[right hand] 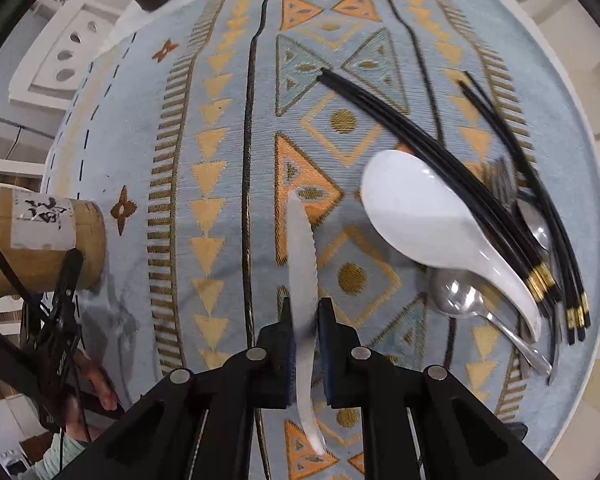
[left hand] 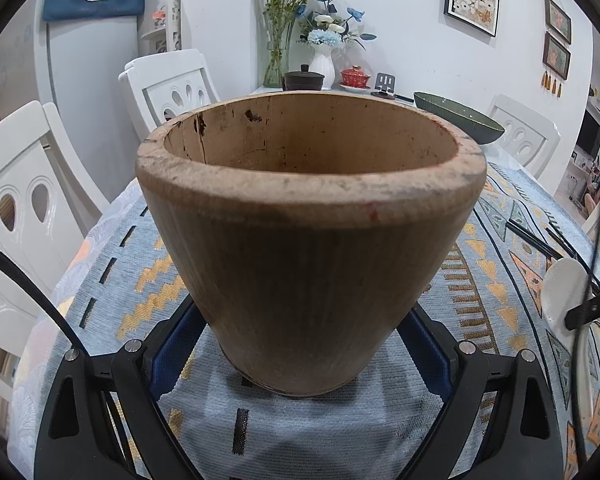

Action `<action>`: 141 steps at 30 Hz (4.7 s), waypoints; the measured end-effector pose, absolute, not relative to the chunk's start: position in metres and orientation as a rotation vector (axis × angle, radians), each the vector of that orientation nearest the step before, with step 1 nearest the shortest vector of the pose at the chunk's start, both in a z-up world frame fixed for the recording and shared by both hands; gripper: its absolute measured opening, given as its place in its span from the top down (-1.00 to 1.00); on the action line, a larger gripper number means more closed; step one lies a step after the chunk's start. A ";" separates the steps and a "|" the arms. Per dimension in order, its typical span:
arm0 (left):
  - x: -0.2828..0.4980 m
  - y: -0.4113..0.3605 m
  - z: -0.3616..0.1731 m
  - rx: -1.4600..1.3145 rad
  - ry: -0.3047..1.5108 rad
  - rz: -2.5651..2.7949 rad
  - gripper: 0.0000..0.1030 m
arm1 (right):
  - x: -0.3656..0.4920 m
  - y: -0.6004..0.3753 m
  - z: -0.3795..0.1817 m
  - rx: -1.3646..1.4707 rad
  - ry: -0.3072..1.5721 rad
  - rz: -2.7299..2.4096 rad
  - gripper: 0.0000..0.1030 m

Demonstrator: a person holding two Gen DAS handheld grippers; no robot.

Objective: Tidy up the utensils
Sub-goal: 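Insert the white knife into the cup with the right gripper while the left gripper holds it, then move the right gripper back to the cutlery pile, then grasp the white ceramic spoon with the right gripper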

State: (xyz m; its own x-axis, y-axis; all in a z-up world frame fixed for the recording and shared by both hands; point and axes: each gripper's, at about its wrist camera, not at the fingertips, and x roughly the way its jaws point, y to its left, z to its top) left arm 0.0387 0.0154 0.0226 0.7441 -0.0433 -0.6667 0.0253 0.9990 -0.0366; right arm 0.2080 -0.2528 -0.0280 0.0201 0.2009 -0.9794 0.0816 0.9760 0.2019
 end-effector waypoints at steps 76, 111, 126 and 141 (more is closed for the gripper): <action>0.036 0.015 0.024 -0.051 0.765 -0.055 -0.83 | 0.187 -0.293 0.190 0.515 0.662 0.271 -0.12; 0.041 0.017 0.022 -0.036 0.787 -0.044 -0.83 | 0.191 -0.288 0.002 0.104 1.296 -0.063 -0.13; 0.047 0.019 0.019 -0.036 0.802 -0.042 -0.83 | 0.214 -0.288 -0.027 0.043 1.360 -0.141 -0.13; 0.046 0.020 0.018 -0.043 0.799 -0.045 -0.83 | 0.224 -0.332 0.005 0.232 1.329 -0.088 0.54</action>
State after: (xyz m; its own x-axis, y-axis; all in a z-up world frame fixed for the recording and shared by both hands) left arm 0.0461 0.0203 0.0178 0.6969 -0.0566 -0.7149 0.0241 0.9982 -0.0555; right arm 0.2241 -0.3325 0.0053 0.2401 0.0688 -0.9683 0.1955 0.9736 0.1177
